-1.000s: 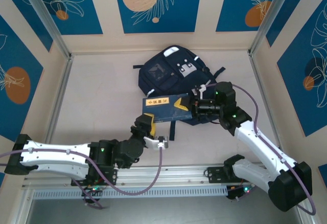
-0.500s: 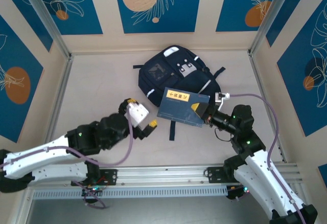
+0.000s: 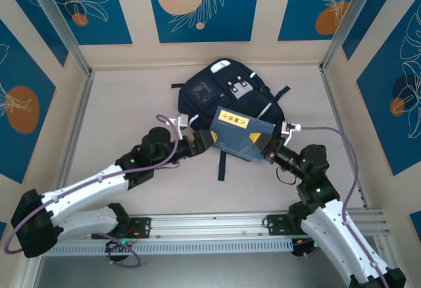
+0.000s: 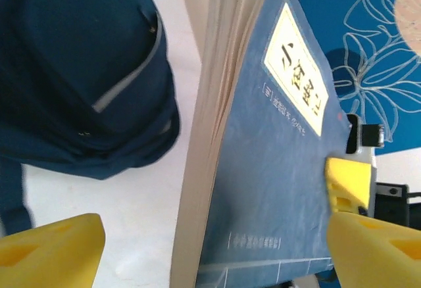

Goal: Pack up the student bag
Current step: Pass the book.

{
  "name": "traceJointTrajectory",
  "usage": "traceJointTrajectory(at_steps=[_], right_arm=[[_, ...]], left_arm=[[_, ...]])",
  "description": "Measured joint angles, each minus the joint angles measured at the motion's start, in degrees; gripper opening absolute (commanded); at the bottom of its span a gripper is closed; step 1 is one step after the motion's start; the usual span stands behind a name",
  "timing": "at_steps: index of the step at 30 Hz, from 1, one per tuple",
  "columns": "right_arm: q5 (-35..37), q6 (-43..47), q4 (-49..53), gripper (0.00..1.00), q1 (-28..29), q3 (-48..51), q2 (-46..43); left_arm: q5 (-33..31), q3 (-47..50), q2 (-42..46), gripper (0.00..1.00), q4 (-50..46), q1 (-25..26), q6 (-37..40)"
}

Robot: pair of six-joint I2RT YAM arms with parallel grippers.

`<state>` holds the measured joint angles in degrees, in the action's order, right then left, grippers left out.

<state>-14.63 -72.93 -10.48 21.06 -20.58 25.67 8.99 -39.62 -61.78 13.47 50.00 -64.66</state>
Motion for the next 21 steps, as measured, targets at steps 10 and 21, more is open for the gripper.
traceJointTrajectory(at_steps=[10,21], right_arm=[[2.3,-3.0,-2.5,0.00,2.4,1.9,0.0],[-4.4,0.5,0.2,0.47,0.1,-0.9,1.9]], left_arm=[[4.7,3.9,-4.1,0.20,14.3,-0.1,-9.4],[4.6,4.1,1.0,0.00,13.8,-0.4,-6.1]])
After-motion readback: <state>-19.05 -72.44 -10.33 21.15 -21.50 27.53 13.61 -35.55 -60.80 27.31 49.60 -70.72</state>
